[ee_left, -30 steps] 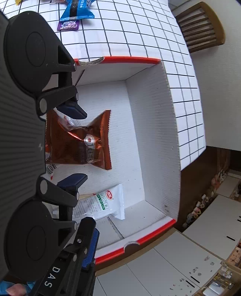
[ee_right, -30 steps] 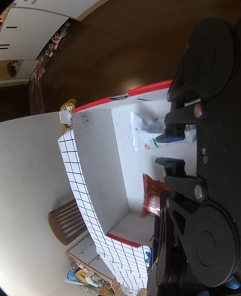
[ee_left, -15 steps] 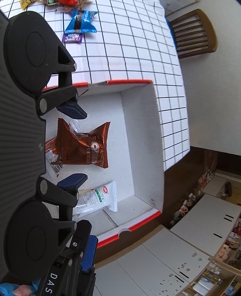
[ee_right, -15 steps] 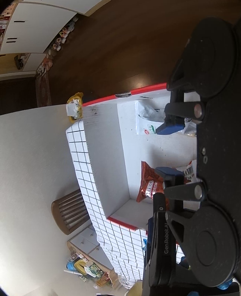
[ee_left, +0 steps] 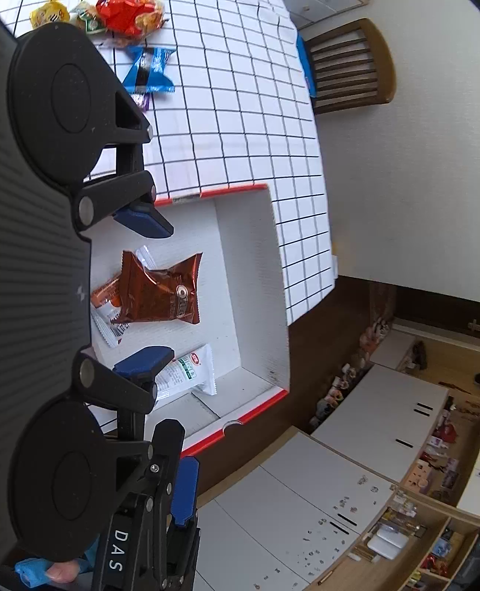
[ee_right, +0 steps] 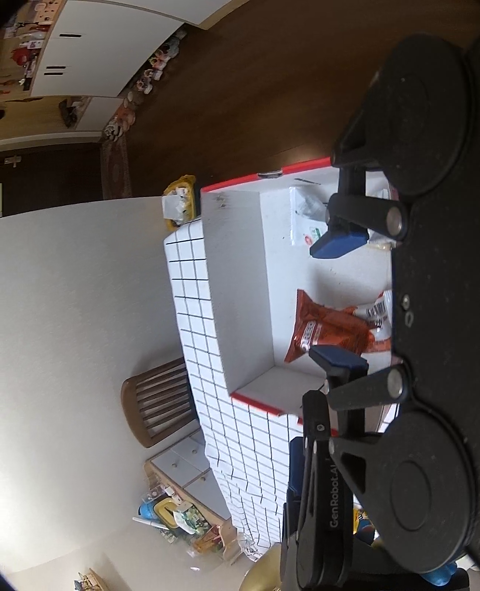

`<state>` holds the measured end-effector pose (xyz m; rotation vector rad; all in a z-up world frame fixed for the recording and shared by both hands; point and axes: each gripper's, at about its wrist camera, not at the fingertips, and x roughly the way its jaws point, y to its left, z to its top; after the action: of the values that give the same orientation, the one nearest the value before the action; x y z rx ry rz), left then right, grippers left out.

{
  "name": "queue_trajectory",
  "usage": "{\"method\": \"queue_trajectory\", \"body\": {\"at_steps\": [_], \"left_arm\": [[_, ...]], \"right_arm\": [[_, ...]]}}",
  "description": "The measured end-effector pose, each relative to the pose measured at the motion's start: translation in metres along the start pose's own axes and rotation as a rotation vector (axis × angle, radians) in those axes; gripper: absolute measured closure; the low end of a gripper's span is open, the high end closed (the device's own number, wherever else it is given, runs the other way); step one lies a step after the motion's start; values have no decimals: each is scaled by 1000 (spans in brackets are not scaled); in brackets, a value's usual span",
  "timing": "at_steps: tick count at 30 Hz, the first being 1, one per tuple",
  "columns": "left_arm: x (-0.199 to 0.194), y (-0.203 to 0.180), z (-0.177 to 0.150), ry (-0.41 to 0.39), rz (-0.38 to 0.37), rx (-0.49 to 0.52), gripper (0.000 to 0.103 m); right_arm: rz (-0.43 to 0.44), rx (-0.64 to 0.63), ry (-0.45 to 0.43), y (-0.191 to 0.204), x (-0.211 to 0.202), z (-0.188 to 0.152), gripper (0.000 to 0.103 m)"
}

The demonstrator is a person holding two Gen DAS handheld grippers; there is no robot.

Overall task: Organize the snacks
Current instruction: 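Open the left tool to drop the Oreo packet while the right tool releases the silver pouch, then withdraw both open tools from the shoebox back toward the snack pile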

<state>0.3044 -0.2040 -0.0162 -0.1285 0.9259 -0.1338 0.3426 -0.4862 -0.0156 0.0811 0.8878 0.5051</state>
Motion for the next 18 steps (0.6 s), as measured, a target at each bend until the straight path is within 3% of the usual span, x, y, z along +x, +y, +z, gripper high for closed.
{"method": "queue_trajectory", "body": {"at_steps": [18], "left_arm": [[-77, 59, -29, -109, -31, 16, 39]], "right_arm": [[-29, -44, -110, 72, -34, -14, 28]]}}
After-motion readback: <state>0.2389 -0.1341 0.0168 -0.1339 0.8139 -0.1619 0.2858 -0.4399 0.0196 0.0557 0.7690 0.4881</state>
